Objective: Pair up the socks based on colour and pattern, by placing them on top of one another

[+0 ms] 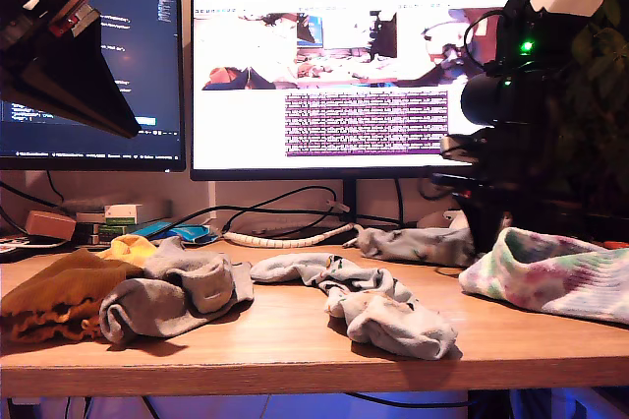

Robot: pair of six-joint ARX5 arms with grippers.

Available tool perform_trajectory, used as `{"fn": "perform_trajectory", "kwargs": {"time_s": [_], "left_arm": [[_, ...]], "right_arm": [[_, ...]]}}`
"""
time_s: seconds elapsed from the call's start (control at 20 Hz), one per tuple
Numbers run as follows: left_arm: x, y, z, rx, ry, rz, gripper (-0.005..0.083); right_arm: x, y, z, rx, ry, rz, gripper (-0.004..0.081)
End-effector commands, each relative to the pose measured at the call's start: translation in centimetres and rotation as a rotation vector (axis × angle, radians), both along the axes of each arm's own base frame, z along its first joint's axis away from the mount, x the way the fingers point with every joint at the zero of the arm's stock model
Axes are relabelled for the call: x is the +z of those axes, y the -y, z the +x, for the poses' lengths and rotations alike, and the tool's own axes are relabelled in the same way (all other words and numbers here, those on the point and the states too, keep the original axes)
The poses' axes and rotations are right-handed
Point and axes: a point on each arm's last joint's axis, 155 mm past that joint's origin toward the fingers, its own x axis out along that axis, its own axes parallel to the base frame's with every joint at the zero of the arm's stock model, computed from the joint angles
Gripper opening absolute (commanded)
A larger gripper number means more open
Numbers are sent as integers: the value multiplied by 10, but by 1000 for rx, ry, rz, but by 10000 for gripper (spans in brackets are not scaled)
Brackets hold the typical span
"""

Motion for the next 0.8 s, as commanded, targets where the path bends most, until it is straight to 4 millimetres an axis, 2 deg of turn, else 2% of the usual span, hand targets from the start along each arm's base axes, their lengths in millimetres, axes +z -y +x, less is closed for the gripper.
{"fn": "perform_trajectory", "kwargs": {"time_s": [0.0,0.1,0.2,0.35,0.6,0.75], "left_arm": [[0,1,-2,-10,8,0,-22],[0,1,-2,-10,8,0,-22],[0,1,-2,-10,7,0,-22],[-1,1,-3,-11,2,2,-22],[-4,0,-5,-11,-11,7,-22],[-4,0,-5,-12,-11,8,-22]], "right_arm": [[2,-29,-2,42,-2,32,-13],[19,-54,-2,81,12,75,-13],[38,-76,-11,125,-4,108,-13],[68,-96,-18,171,3,111,-13],[89,-98,-55,214,-100,77,-13],[102,-107,-73,259,-105,71,-13]]}}
